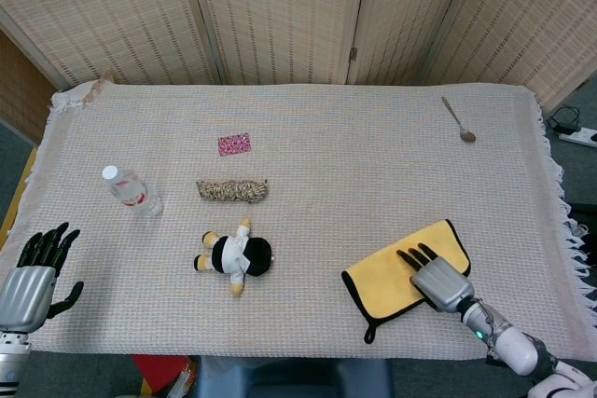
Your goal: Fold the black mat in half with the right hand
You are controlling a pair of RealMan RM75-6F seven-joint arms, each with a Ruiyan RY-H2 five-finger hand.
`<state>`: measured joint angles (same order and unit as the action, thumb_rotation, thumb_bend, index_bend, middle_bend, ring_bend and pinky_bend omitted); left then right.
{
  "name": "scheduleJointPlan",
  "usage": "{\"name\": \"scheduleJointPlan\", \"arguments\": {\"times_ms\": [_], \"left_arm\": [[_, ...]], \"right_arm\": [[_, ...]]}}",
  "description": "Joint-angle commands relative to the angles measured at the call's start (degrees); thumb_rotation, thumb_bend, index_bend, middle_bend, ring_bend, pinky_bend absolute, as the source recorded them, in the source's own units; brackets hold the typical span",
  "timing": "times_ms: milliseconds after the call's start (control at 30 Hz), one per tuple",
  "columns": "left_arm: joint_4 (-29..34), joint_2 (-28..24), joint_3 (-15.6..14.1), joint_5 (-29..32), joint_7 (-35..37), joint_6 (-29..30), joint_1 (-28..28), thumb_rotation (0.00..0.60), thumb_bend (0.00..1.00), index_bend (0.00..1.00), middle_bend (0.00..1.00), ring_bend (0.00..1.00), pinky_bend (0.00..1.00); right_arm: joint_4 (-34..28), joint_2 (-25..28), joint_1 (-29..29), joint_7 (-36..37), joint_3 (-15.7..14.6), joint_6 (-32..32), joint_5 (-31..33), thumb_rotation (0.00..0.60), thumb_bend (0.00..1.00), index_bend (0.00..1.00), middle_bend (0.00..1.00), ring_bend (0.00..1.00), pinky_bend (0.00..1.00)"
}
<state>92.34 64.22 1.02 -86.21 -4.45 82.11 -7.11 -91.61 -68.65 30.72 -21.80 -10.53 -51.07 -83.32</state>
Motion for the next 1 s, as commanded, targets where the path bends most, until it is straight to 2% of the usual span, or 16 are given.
{"name": "scheduleJointPlan", "arguments": {"times_ms": [33, 233, 533, 700, 867, 933, 1000], "left_arm": [[-0.03, 0.07, -0.01, 0.11, -0.06, -0.15, -0.05, 0.6, 0.43, 0.0, 0.0, 0.0, 0.0], [0.0, 0.19, 0.05, 0.24, -0.32, -0.21, -0.08, 0.6, 0.43, 0.0, 0.0, 0.0, 0.0], [0.05, 0.09, 0.17, 0.52, -0.38, -0.14, -0.03, 0.6, 0.44, 0.0, 0.0, 0.0, 0.0], [-0.01, -0.12, 0.24, 0.77, -0.12, 0.06, 0.16, 0.6, 0.44, 0.0, 0.0, 0.0, 0.0], [0.0, -0.07, 0.18, 0.76, -0.24, -0.1, 0.13, 0.6, 0.44, 0.0, 0.0, 0.0, 0.0], [0.09, 0.03, 0.11, 0.59, -0.47, -0.05, 0.12, 0.6, 0.44, 0.0, 0.0, 0.0, 0.0], [0.23, 0.23, 0.05, 0.32, -0.85, 0.06, 0.1, 0.6, 0.44, 0.0, 0.0, 0.0, 0.0]], "right_arm": [[-1.4, 1.03, -0.5, -1.1, 0.09, -0.23, 0.6, 0.6, 0.44, 0.0, 0.0, 0.0, 0.0], [-2.8, 2.26, -0.87, -1.51, 0.34, 0.28, 1.43, 0.6, 0.45, 0.0, 0.0, 0.0, 0.0], [-2.54, 1.27, -0.58, -2.55, 1.08, 2.08, 2.39, 0.6, 0.45, 0.0, 0.0, 0.0, 0.0], [-5.55, 4.75, -1.3, -2.4, 0.21, 1.02, 1.32, 0.6, 0.45, 0.0, 0.0, 0.0, 0.0], [-10.63, 10.45, -3.83, -0.36, -0.96, -4.08, -1.84, 0.6, 0.45, 0.0, 0.0, 0.0, 0.0], [-12.24, 12.29, -5.49, 2.78, -1.18, -7.8, -4.21, 0.6, 0.44, 0.0, 0.0, 0.0, 0.0], [-13.35, 13.93, -8.0, 8.59, -1.06, -14.15, -8.0, 0.6, 0.44, 0.0, 0.0, 0.0, 0.0]]}}
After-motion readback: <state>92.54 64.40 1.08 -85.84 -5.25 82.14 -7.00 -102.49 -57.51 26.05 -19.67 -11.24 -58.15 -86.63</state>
